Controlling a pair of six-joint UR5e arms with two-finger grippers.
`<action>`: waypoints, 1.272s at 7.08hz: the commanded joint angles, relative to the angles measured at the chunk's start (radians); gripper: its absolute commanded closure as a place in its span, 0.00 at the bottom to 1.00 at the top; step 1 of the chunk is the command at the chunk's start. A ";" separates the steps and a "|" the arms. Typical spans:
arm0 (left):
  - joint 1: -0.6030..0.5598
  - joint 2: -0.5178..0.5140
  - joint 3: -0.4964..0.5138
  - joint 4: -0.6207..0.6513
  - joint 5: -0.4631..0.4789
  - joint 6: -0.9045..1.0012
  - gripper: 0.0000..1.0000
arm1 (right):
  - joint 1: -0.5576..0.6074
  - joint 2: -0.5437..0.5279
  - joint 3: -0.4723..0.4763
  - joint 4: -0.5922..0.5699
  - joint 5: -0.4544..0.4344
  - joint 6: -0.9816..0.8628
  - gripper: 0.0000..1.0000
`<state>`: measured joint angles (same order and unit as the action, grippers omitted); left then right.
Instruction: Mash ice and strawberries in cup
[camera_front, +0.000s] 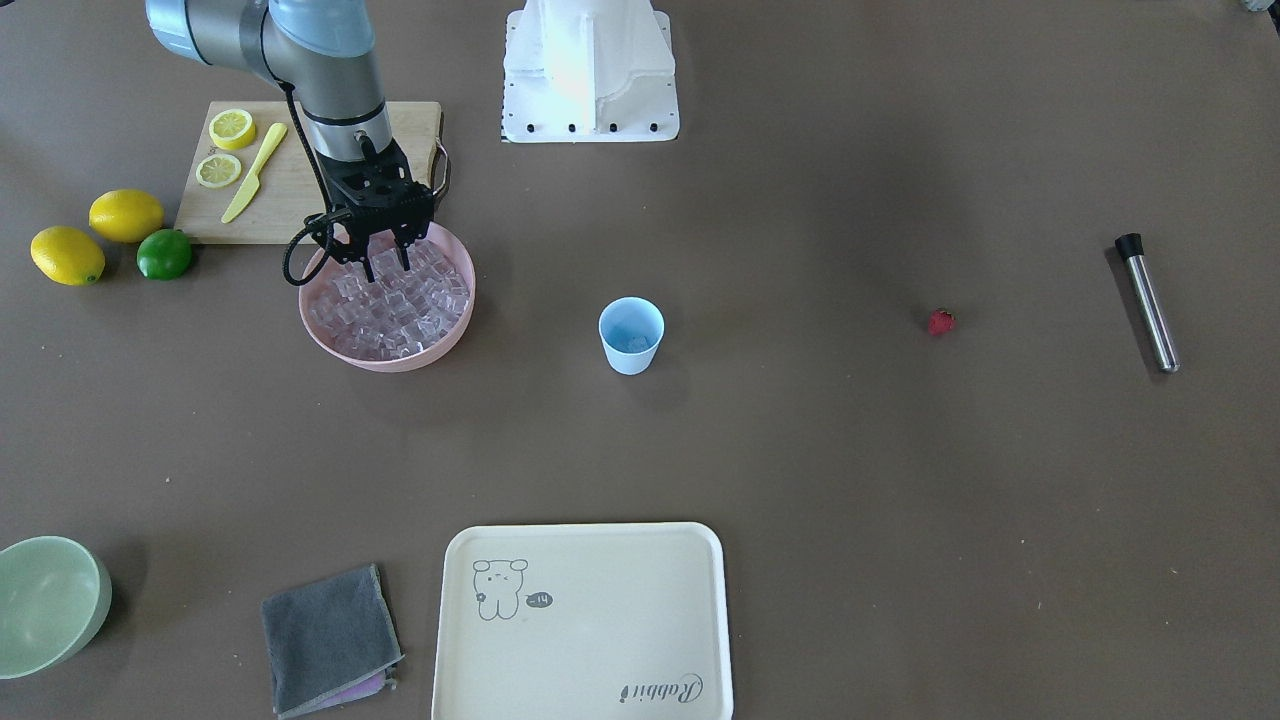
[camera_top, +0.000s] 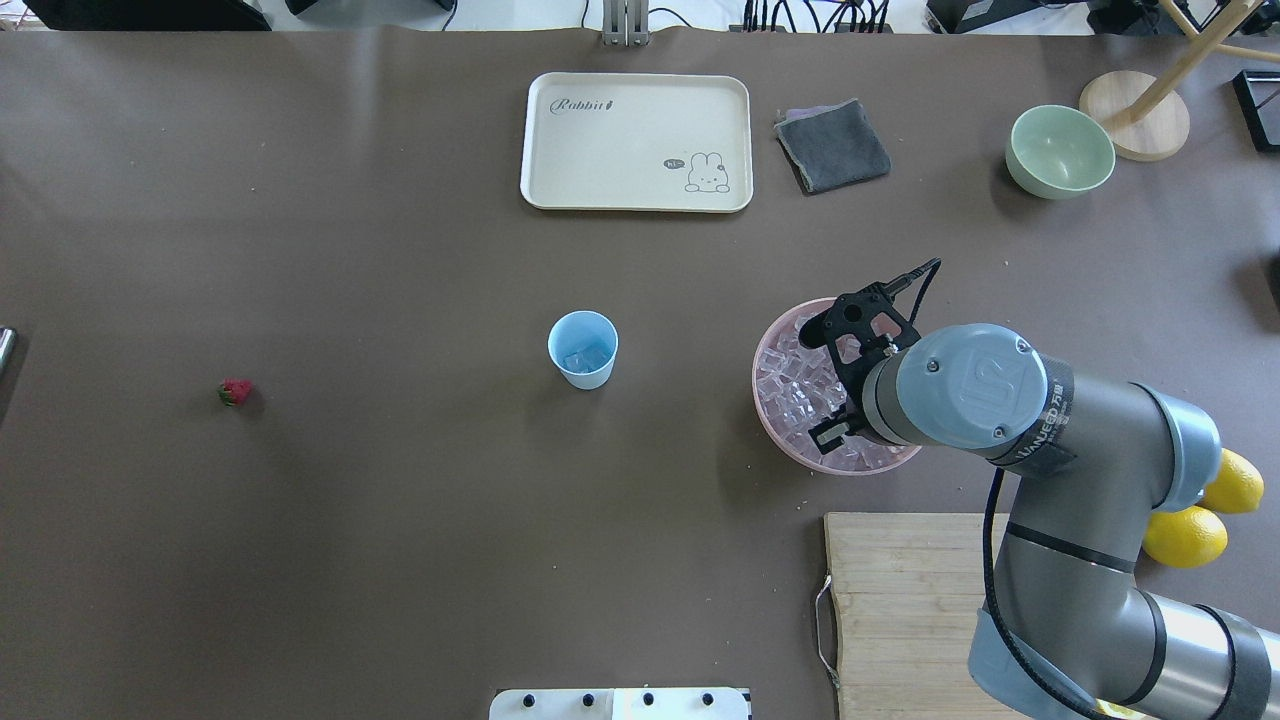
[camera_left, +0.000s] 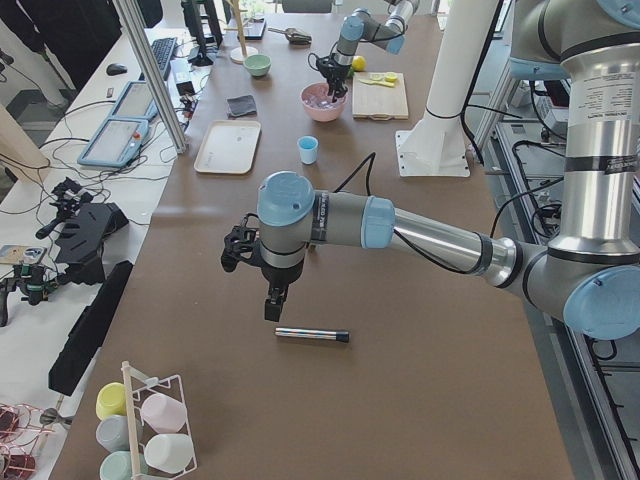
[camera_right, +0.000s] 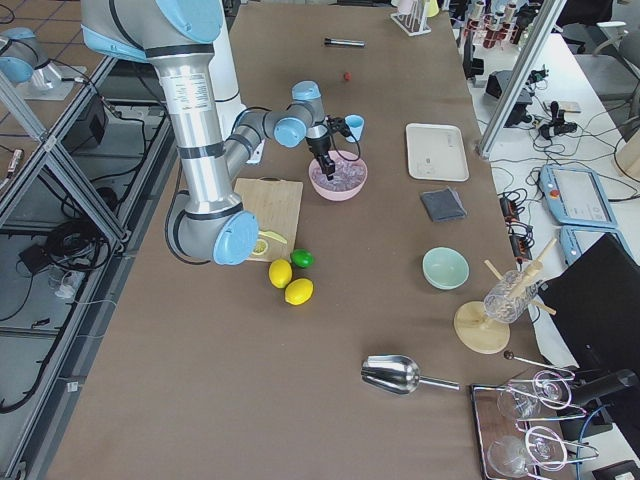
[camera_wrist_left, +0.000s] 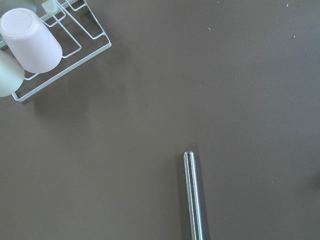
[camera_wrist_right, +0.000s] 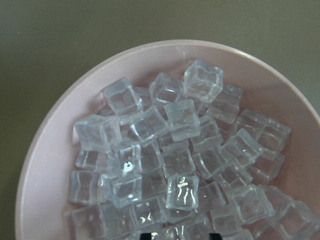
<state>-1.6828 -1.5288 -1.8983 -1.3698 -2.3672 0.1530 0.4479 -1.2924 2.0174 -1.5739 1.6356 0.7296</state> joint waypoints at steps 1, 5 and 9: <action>0.000 -0.001 0.001 0.000 -0.001 -0.001 0.01 | -0.027 -0.002 0.000 -0.008 -0.017 0.001 0.43; 0.000 -0.001 0.001 0.000 -0.001 -0.001 0.01 | -0.011 -0.016 0.004 -0.025 -0.016 -0.004 0.60; 0.002 -0.001 -0.001 0.000 -0.001 -0.004 0.01 | 0.008 -0.010 0.014 -0.051 -0.011 -0.013 0.77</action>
<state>-1.6813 -1.5294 -1.8978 -1.3698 -2.3685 0.1494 0.4473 -1.3030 2.0242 -1.6205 1.6240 0.7181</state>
